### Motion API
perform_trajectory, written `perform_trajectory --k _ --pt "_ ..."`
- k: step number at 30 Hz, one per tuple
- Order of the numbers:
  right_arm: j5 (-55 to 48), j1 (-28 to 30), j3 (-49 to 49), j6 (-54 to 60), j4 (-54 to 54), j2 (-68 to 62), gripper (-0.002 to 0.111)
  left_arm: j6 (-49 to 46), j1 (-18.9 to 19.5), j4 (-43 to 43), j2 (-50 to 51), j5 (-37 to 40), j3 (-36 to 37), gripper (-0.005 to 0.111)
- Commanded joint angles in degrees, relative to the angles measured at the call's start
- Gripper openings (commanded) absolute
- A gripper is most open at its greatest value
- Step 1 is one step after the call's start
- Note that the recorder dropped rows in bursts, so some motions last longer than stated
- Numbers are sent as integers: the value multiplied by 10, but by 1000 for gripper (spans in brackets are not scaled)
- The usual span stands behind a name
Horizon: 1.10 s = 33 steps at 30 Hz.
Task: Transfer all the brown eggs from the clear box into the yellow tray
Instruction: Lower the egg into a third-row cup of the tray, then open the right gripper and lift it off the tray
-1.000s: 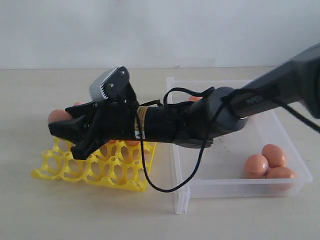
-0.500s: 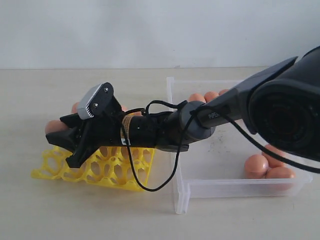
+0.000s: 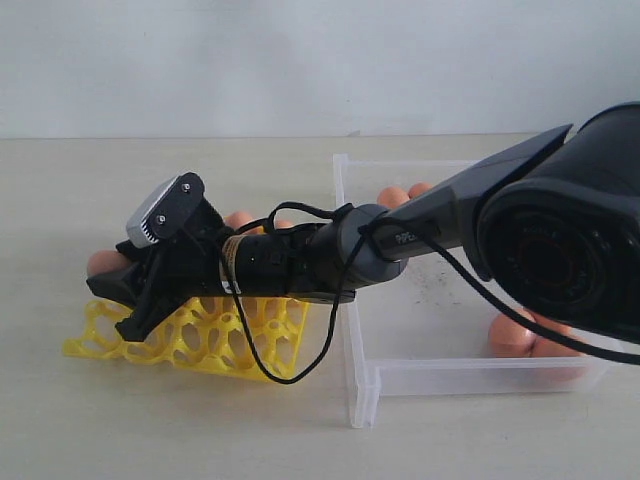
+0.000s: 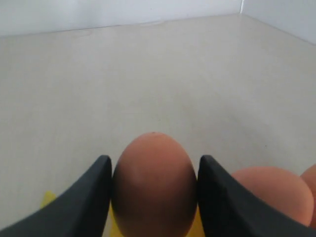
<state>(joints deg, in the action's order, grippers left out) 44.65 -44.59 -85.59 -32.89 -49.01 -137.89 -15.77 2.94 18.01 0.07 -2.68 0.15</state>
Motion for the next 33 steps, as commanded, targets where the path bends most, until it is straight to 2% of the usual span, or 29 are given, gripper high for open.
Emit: perform_trajectory --k 1,3,5,11,13,24,33 --pt "1 0 -5 -48 -5 1 0 -2 -2 3 -1 -3 -2 4" --pt "1 0 -5 -50 -5 1 1 -2 -2 3 -1 -3 -2 4" --pt "1 0 -5 -50 -5 1 9 -2 -2 3 -1 -3 -2 4" --pt "0 0 -5 -50 -4 1 55 -2 -2 3 -1 -3 -2 4" --pt "-1 0 -5 -50 -4 1 63 -2 -2 3 -1 -3 -2 4" --pt "-11 0 -5 -3 48 19 63 -2 -2 3 -1 -3 -2 4" --pt "6 0 -2 -32 -41 135 62 -2 -2 3 -1 -3 -2 4"
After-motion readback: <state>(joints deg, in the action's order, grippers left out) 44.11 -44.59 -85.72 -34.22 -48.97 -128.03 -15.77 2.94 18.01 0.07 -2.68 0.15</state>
